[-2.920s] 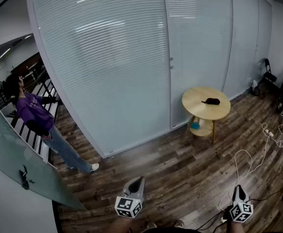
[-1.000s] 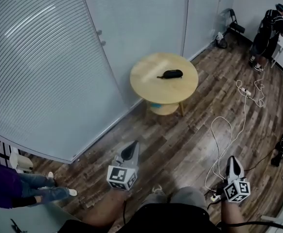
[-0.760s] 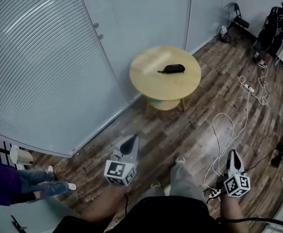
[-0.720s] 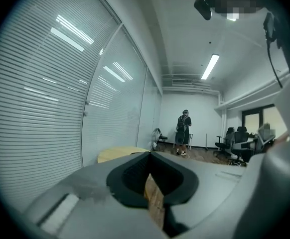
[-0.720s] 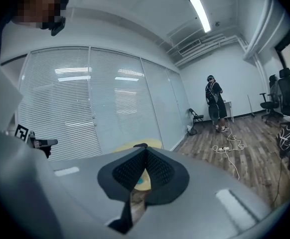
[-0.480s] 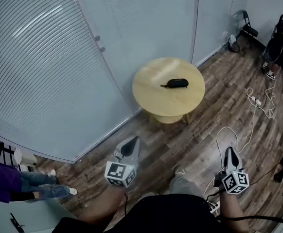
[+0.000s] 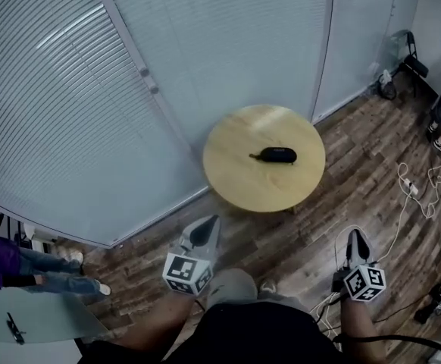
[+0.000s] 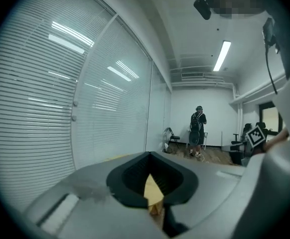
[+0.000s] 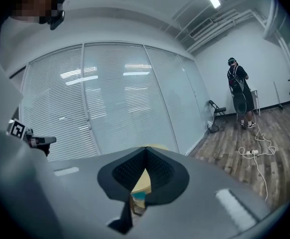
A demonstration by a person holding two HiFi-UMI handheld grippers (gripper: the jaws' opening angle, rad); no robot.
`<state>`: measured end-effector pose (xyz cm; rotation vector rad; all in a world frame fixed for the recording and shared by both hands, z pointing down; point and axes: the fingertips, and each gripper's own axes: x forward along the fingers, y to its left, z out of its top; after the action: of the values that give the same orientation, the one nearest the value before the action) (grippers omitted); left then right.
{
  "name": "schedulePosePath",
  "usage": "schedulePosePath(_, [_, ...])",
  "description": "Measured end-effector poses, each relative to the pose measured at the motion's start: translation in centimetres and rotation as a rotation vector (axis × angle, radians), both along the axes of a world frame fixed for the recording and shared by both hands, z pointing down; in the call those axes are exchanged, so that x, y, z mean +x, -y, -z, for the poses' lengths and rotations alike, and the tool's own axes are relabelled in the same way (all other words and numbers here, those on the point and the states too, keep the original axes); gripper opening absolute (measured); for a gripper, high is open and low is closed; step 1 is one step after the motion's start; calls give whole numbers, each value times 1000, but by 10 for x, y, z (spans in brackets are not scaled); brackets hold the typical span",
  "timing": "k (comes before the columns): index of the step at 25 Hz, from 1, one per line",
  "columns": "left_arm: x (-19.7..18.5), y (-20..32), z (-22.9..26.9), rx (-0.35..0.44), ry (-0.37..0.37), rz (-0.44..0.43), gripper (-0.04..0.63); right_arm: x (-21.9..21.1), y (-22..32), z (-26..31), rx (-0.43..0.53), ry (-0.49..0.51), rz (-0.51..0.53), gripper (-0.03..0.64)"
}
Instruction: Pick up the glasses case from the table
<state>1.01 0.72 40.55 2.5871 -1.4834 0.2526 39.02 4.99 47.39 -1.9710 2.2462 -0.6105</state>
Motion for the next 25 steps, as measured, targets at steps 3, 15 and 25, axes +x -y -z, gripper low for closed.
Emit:
schedulePosePath(3, [-3, 39, -18, -39, 21, 13, 5, -6, 39, -14, -22, 19, 29, 5])
schedulePosePath(15, [-18, 247, -29, -18, -36, 51, 3, -84, 213, 2, -29, -143, 298, 5])
schedulePosePath(25, [-14, 353, -83, -106, -39, 38, 4, -115, 346, -13, -84, -229, 459, 5])
